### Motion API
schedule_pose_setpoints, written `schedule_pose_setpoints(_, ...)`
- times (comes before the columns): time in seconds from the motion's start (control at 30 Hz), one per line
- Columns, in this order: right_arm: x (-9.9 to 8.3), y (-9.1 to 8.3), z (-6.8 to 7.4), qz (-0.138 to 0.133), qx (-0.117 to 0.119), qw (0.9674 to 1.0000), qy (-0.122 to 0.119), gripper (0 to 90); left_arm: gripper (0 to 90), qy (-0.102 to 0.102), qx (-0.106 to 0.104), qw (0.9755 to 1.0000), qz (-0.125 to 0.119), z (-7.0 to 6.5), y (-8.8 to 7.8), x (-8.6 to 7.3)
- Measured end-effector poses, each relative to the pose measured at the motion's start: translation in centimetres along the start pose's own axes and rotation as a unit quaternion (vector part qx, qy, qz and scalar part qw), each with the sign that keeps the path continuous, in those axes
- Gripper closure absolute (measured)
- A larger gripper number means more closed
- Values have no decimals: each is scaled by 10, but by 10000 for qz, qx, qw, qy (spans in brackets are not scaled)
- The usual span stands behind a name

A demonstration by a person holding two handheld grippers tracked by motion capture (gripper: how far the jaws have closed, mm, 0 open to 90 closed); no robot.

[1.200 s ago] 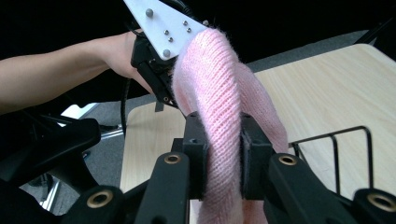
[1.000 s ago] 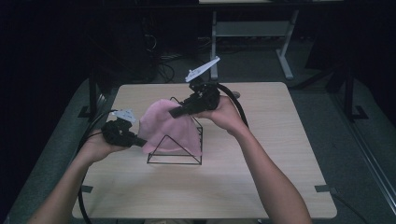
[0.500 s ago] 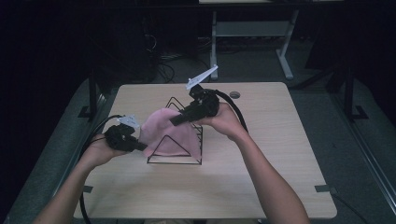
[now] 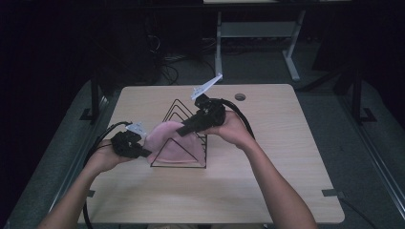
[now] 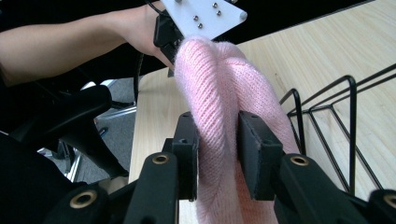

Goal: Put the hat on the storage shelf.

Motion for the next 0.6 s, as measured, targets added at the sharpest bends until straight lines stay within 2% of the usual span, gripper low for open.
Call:
schedule_pose_setpoints(0.2,-7,1,1,29,-51,10000,-69,685,831,39,51,9999,151,-1,4,-2)
schedule_pose_setpoints(0.27,-9,1,3,72,-63,10000,-23,686,831,7,60,9998,165,0,5,-3)
schedule_pose_setpoints(0.3,-10,1,2,39,-96,9999,-114,695,831,-28,62,9998,169,0,6,-3)
schedule_pose_setpoints(0.4,-11,1,4,14,-136,9999,-59,705,831,-28,62,9996,281,2,7,-5)
schedule_pose_setpoints(0.5,-13,3,3,54,-193,9997,-139,755,831,-18,85,9993,370,3,10,-7)
schedule_pose_setpoints(0.6,-16,6,3,108,-207,9997,-93,785,831,8,84,9989,458,3,13,-9)
Point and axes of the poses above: each handheld gripper's, and its own axes: y roughly forward along the jaws, x roughly out of its top, z roughly to its left, the point moved 9 cm from there along y, roughly forward along the jaws, and after that the axes turned 1 degree about z, right-handed, at the moved point
